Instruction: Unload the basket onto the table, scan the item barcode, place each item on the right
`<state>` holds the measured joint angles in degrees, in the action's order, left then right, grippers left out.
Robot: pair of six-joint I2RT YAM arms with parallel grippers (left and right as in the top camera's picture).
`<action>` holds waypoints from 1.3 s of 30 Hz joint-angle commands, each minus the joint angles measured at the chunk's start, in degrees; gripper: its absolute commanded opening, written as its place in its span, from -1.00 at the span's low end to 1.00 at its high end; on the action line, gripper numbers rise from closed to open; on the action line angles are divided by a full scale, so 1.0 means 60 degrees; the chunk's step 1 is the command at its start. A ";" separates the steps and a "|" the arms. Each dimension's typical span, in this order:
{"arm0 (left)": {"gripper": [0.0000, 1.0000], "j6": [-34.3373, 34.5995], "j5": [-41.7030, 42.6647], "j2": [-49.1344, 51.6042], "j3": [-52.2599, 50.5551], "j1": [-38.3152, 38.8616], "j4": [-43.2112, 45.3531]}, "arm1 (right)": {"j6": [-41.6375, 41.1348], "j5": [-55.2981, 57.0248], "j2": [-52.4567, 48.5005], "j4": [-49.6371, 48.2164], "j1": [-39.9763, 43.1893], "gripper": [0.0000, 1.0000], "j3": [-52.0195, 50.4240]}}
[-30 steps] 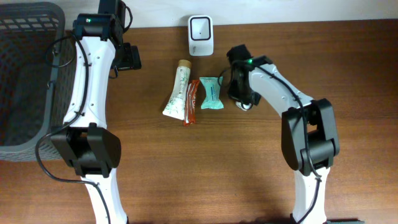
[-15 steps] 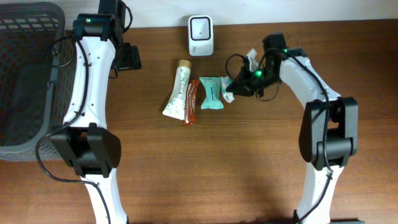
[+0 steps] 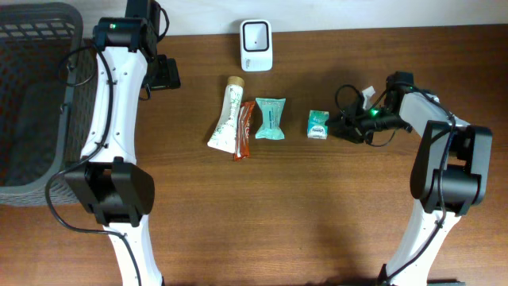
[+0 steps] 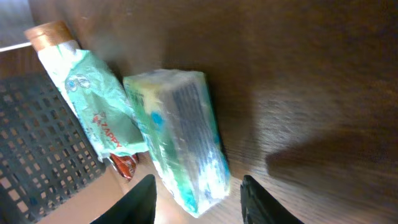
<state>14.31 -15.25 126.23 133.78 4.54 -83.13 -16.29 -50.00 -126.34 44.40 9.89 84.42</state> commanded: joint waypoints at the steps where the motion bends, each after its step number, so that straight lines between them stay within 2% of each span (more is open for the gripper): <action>1: 0.98 -0.0084 0.0004 0.0066 0.0011 0.0007 0.0015 | 0.0069 0.1144 0.0492 0.0754 -0.0058 -0.09 0.0401; 4: 0.98 -0.0084 0.0004 0.0066 0.0011 0.0011 0.0015 | 0.0076 0.2331 0.1002 0.1963 -0.0215 -0.02 0.1060; 5: 0.98 -0.0084 0.0004 0.0066 0.0011 0.0011 0.0011 | 0.0175 0.2688 0.1228 0.2350 -0.0321 0.10 0.1275; 6: 0.98 -0.0084 0.0004 0.0066 0.0011 0.0011 0.0015 | 0.0175 0.2973 0.1413 0.2601 -0.0423 0.24 0.1410; 7: 0.98 -0.0084 0.0004 0.0066 0.0011 0.0011 0.0015 | 0.0175 0.3344 0.1654 0.2830 -0.0594 0.63 0.1508; 8: 0.99 -0.0084 0.0004 0.0066 0.0011 0.0011 0.0015 | 0.0175 0.3581 0.1847 0.2918 -0.0736 0.84 0.1508; 12: 0.98 -0.0084 0.0004 0.0066 0.0011 0.0011 0.0015 | 0.0168 0.4379 0.2087 0.3038 -0.1304 0.97 0.1508; 32: 0.99 -0.0084 0.0004 0.0066 0.0011 0.0011 0.0015 | 0.0138 0.4521 0.2087 0.1701 -0.1461 0.99 0.1504; 33: 0.98 -0.0084 0.0004 0.0066 0.0011 0.0011 0.0015 | 0.0135 0.4688 0.2087 0.1657 -0.1461 0.93 0.1504; 34: 0.98 -0.0084 0.0004 0.0066 0.0011 0.0007 0.0015 | 0.0127 0.5129 0.2076 0.1581 -0.1461 0.76 0.1501; 36: 0.98 -0.0084 0.0004 0.0066 0.0011 0.0011 0.0011 | -0.0543 0.5847 0.1927 0.1475 -0.1457 0.75 0.1464; 39: 0.99 -0.0084 0.0004 0.0066 0.0011 0.0011 0.0015 | -0.0659 0.5876 0.1432 0.1246 -0.1461 0.66 0.1464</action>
<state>14.31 -15.25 126.23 133.78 4.54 -83.13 -18.59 -16.97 -115.18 52.18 1.34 92.79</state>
